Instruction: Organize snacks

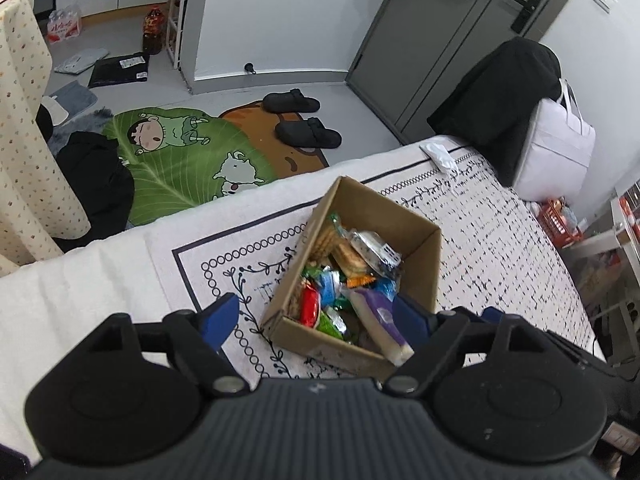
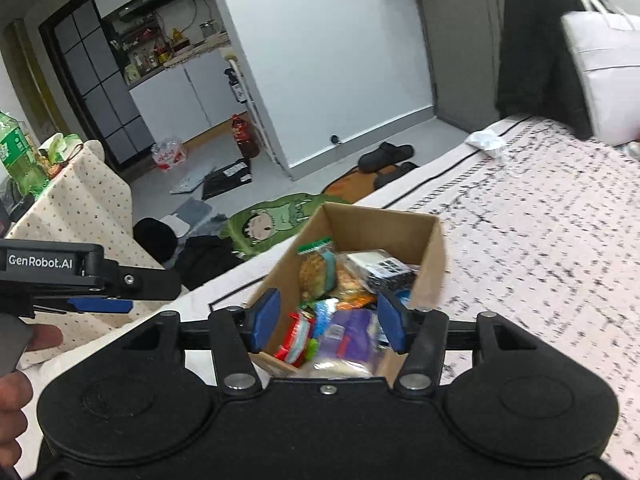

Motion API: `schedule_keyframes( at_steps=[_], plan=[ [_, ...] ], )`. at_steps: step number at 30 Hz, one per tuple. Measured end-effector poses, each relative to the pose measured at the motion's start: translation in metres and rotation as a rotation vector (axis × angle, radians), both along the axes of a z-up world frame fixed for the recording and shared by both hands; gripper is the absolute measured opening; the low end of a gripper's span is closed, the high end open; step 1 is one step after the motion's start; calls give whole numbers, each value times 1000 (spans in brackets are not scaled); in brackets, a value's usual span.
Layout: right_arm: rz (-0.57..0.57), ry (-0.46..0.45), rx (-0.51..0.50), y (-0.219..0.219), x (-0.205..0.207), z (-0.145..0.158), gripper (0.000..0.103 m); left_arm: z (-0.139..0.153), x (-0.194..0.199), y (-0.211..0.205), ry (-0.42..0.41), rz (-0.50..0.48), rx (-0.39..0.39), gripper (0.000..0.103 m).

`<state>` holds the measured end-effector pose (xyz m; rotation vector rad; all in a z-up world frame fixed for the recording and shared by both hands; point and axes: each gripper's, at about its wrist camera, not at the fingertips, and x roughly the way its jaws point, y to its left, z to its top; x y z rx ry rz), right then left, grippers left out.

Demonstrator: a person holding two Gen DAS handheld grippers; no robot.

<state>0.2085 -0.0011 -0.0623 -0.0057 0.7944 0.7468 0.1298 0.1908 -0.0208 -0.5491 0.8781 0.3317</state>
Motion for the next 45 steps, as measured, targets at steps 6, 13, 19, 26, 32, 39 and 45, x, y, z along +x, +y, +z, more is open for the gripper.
schedule_keyframes(
  at_steps=[6, 13, 19, 26, 32, 39, 45],
  plan=[
    [-73, -11, 3, -29, -11, 9, 73, 6, -8, -23, -1, -44, 34, 83],
    [-173, -25, 28, -69, -25, 19, 93, 21, -17, -48, -25, -99, 68, 96],
    [-263, -12, 59, -102, -37, 32, 103, 32, -32, -66, -54, -144, 59, 103],
    [-318, -73, 29, -123, -65, 54, 103, 45, -52, -75, -104, -175, 68, 103],
    [-336, -139, 3, -133, -92, 78, 103, 58, -72, -75, -146, -190, 82, 103],
    [-353, -189, 33, -142, -124, 101, 103, 79, -99, -72, -195, -221, 114, 103],
    [-344, -232, 32, -143, -148, 111, 103, 92, -123, -70, -234, -230, 162, 103]
  ],
)
